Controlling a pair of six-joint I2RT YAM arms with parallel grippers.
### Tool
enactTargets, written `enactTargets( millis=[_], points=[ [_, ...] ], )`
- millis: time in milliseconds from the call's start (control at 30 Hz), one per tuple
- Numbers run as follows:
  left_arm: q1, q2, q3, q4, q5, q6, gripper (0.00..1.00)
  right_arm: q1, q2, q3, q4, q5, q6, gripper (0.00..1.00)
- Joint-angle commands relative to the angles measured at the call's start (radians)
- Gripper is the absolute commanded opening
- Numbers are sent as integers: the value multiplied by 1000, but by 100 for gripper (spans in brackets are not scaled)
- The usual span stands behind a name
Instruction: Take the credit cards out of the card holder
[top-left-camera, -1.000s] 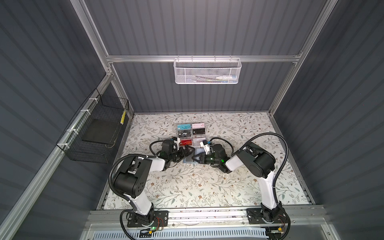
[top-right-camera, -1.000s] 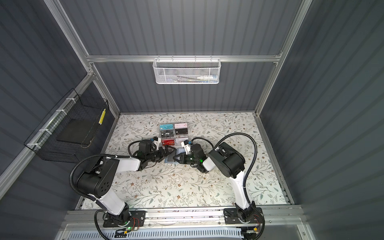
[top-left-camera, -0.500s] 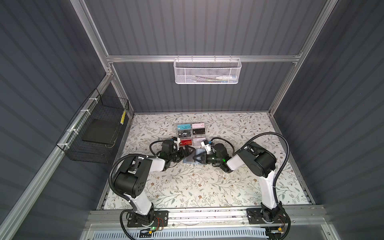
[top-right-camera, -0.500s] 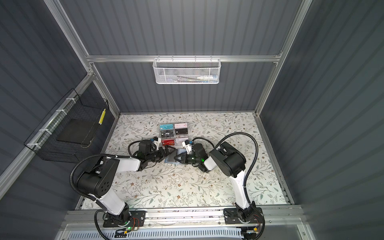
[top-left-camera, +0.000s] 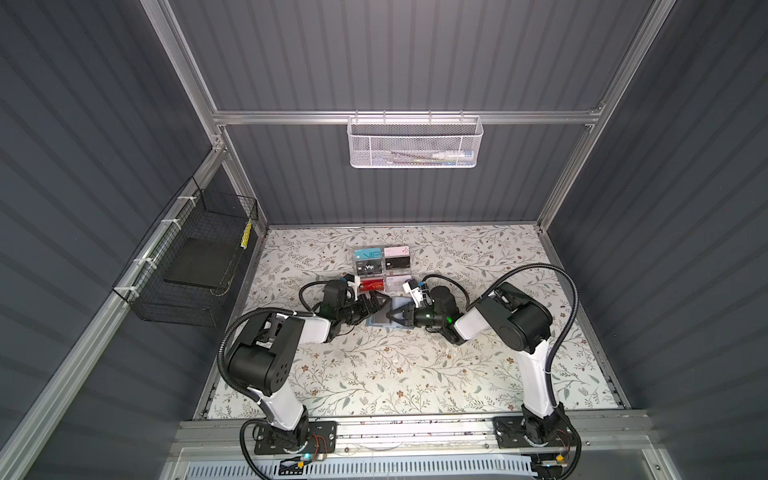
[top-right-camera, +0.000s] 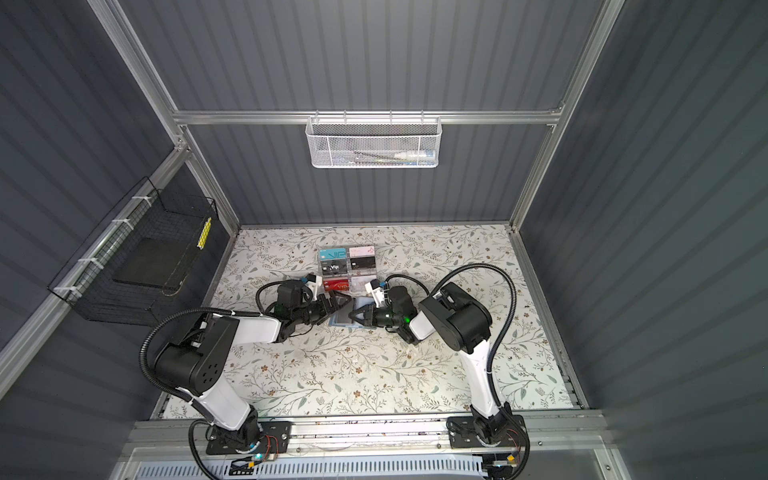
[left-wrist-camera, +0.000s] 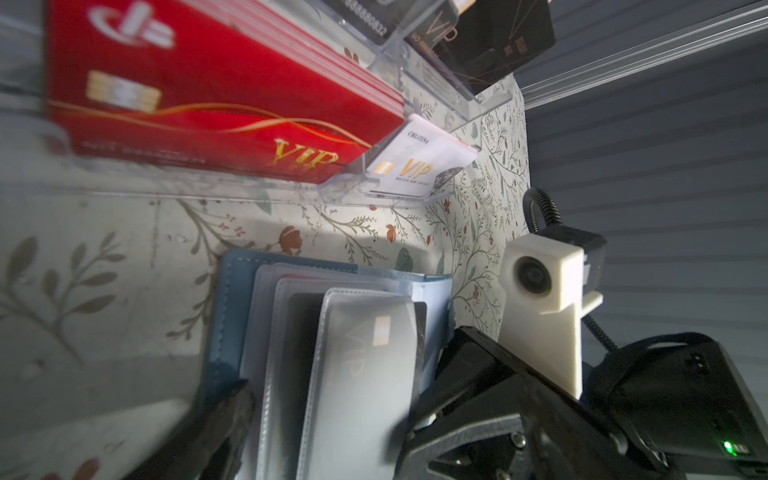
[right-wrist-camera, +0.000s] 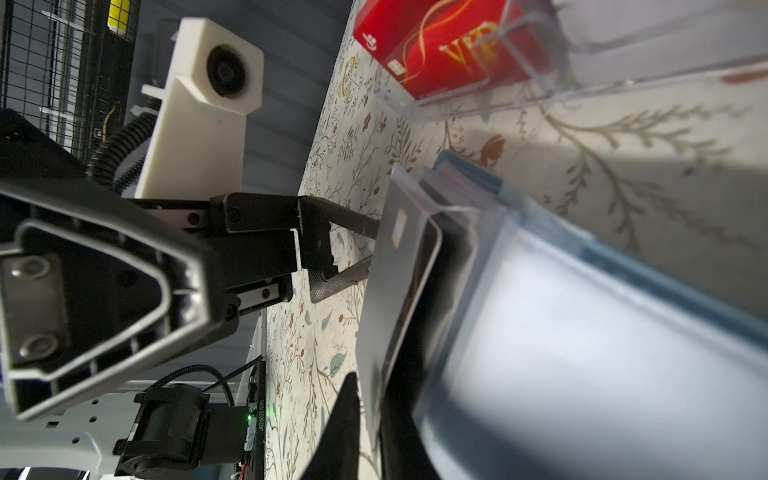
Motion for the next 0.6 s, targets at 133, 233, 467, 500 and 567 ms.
enactTargets(
  millis=[133,233,467,500,567],
  points=[
    [-11,41,-36,-103,7,-7,100,-26,37,3,-4,-25,-10,14],
    [-11,40,-36,-104,6,-6,100,-34,32,3,-20,-23,-20,13],
    [-11,44,-33,-103,6,-6,100,-48,23,0,-47,-26,-40,10],
    [-11,44,-34,-103,6,-5,100,-50,22,0,-52,-25,-42,9],
    [-11,48,-35,-101,7,-6,100,-51,20,0,-57,-24,-45,8]
  ],
)
